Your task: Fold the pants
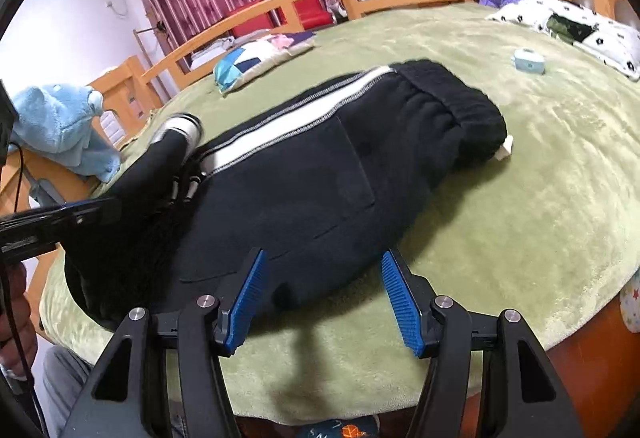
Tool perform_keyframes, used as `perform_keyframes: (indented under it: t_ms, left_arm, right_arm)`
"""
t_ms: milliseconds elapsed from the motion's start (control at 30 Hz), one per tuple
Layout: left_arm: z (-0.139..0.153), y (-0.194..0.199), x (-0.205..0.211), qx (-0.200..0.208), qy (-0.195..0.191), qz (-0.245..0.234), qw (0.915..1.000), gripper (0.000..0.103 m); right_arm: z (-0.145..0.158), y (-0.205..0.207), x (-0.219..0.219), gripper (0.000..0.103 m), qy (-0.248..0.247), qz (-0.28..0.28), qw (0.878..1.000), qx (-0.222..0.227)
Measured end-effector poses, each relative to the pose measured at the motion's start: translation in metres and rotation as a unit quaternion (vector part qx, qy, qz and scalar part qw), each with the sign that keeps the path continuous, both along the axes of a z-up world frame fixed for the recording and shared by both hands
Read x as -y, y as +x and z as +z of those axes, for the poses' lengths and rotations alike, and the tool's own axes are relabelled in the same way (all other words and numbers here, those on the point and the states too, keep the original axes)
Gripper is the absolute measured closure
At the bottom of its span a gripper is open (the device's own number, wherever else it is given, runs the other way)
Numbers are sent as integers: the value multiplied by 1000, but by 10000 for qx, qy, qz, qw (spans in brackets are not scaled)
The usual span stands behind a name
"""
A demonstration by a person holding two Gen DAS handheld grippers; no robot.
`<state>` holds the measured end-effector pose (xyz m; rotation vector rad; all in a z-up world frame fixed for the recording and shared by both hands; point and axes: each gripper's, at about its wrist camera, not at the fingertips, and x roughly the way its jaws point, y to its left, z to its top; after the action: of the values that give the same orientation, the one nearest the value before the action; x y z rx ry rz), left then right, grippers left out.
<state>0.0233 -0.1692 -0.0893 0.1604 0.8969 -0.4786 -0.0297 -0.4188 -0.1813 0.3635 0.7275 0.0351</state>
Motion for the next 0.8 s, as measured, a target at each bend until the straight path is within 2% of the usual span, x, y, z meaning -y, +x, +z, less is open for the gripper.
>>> perform_keyframes:
  t_ms: [33, 67, 100, 167, 300, 400, 533, 600, 667, 700, 733, 800]
  left_arm:
    - [3, -2, -5, 83, -53, 6, 10000, 80]
    - [9, -7, -13, 190, -131, 23, 9997, 72]
    - [14, -13, -21, 276, -211, 73, 9994, 57]
    - [20, -14, -31, 391, -321, 182, 9986, 43]
    - [25, -16, -63, 470, -243, 513, 9973, 43]
    - [17, -18, -93, 343, -278, 782, 9960, 43]
    - [0, -21, -126, 68, -285, 1161, 9928, 43]
    - [-4, -24, -142, -20, -374, 1296, 9909, 43]
    - [-5, -29, -156, -48, -461, 1386, 9893, 43]
    - [-5, -32, -162, -23, -481, 1428, 9886, 43]
    - [-4, -34, -167, 6, -504, 1476, 9878, 43]
    - [-6, -34, -173, -33, -522, 1533, 9868, 43]
  right_arm:
    - [-1, 2, 2, 44, 99, 11, 9999, -36]
    - [-1, 2, 2, 44, 176, 29, 9998, -42]
    - [0, 5, 0, 44, 271, 75, 9996, -37]
    - [5, 8, -7, 43, 383, 213, 9990, 40]
    - [16, 16, -28, 41, 670, 477, 9965, 141]
    - [24, 23, -42, 40, 1156, 685, 9907, 234]
    - [32, 47, -62, 35, 1973, 911, 9758, 251]
    - [29, 64, -77, 32, 1989, 907, 9758, 37]
    - [17, 84, -102, 34, 1776, 914, 9789, -429]
    - [15, 88, -109, 51, 1738, 974, 9786, -522]
    - [16, 92, -119, 87, 1662, 1148, 9780, -530]
    - [36, 93, -131, 89, 1043, 1405, 9842, -269]
